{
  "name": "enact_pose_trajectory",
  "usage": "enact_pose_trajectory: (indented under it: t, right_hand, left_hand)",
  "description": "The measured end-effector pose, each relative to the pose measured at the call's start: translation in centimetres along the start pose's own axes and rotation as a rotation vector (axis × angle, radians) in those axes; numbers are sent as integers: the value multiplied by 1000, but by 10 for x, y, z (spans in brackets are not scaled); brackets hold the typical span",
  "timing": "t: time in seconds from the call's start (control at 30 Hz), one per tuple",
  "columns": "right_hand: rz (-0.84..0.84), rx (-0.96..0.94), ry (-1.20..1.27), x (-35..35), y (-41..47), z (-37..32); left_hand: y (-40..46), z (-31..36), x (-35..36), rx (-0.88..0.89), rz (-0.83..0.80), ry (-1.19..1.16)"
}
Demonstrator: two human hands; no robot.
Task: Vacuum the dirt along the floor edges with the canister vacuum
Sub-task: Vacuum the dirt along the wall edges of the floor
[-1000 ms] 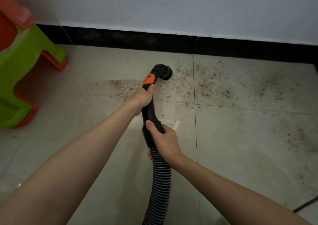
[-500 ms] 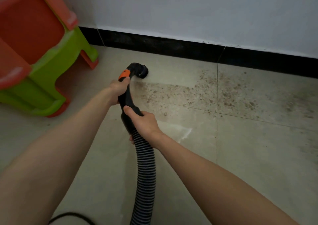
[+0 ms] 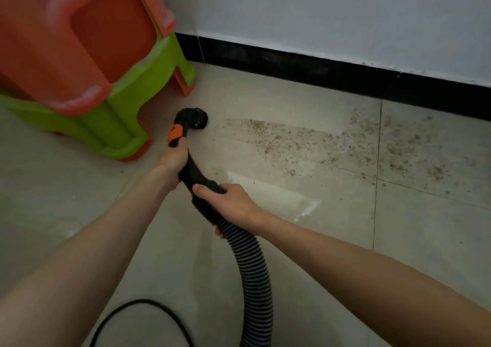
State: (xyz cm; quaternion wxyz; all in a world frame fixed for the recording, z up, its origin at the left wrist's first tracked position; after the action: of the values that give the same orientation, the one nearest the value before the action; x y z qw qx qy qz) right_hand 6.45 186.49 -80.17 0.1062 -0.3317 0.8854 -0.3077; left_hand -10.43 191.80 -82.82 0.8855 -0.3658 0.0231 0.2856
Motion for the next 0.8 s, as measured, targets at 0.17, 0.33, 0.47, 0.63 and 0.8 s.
enact_pose_trajectory:
  t: [0.17,0.33,0.47,0.63,0.8]
  right_hand:
    - [-6,-6,72,-3,-20,10]
    - [3,-3,66,-4,-36,17]
    - [43,-3,28,-11,-40,20]
    - [79,-11,43,-14,-30,13]
    - [103,4,121,-13,-23,7]
  left_hand:
    - [-6,-9,5,-11,-51,-36]
    - [-13,-10,10,-35,-62,-20]
    - [-21,-10,18,-67,-99,-24]
    - [-24,9,31,-29,-99,-5]
    - [-23,22,37,-16,-120,63]
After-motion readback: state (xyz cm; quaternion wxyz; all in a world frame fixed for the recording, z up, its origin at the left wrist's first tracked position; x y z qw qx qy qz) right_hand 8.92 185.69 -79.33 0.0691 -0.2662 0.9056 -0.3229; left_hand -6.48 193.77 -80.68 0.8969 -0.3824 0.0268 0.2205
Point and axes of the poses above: each hand's wrist, its own y-axis towards the middle knuckle, its own x-axis out of the palm, z = x × y, the point moved 1 cm from there along y, towards the middle knuckle, and after that the axes turned 1 degree about -z, right-handed, at the moved point
